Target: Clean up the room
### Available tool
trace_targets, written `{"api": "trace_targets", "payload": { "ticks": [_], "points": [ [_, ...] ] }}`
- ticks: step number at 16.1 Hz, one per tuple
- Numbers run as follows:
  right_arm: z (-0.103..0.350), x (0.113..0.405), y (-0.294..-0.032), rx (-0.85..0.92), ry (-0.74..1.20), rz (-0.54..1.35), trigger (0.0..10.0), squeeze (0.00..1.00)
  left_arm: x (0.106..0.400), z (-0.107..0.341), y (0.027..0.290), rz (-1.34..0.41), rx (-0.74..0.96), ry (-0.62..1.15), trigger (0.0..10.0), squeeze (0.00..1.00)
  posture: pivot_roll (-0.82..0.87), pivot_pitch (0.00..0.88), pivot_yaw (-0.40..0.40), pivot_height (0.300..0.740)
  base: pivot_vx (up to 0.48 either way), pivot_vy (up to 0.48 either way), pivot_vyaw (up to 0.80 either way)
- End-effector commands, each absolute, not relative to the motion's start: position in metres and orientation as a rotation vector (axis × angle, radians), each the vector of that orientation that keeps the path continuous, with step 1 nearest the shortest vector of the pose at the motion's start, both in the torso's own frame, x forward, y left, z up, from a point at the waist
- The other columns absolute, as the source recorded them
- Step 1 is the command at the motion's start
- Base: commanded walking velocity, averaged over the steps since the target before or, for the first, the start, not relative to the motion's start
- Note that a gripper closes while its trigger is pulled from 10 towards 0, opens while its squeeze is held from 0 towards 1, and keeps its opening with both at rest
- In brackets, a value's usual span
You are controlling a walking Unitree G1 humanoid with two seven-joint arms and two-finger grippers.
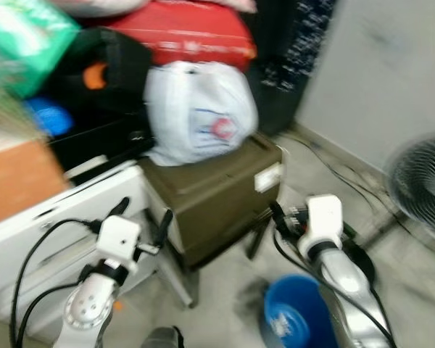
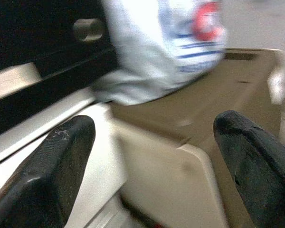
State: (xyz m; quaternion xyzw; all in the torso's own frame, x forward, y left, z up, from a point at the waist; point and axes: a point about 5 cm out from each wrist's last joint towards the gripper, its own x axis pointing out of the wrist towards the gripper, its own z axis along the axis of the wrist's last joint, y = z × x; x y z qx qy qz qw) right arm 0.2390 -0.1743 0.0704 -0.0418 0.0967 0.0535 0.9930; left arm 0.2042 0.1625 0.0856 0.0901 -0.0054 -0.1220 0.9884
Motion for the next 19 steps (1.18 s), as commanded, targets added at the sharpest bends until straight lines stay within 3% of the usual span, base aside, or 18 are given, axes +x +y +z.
{"api": "trace_targets", "payload": {
  "ticks": [1,4,11,16,19],
  "points": [
    [0.071,0.233,-0.183,-0.081,0.205,0.082,10.0,0.0,0.2,0.088,0.167,-0.21,0.189,-0.013,10.0,0.0,-0.04,0.0,-0.038,0.74,0.0,0.0,0.8],
    [0.063,0.22,-0.189,-0.028,0.257,0.038,10.0,0.0,0.191,0.086,0.176,-0.154,0.211,0.006,10.0,0.0,-0.04,0.0,-0.034,0.74,0.0,0.0,0.8],
    [0.068,0.227,-0.184,-0.012,0.241,0.049,10.0,0.0,0.192,0.089,0.168,-0.186,0.218,-0.002,10.0,0.0,-0.04,0.0,-0.028,0.74,0.0,0.0,0.8],
    [0.067,0.231,-0.182,-0.01,0.238,0.053,10.0,0.0,0.193,0.079,0.179,-0.103,0.267,0.078,10.0,0.0,-0.03,0.0,-0.025,0.74,0.0,0.0,0.8],
    [0.067,0.233,-0.183,0.004,0.24,0.048,10.0,0.0,0.197,0.078,0.179,-0.105,0.267,0.076,10.0,0.0,-0.04,0.0,-0.024,0.74,0.0,0.0,0.0]
  ]
}}
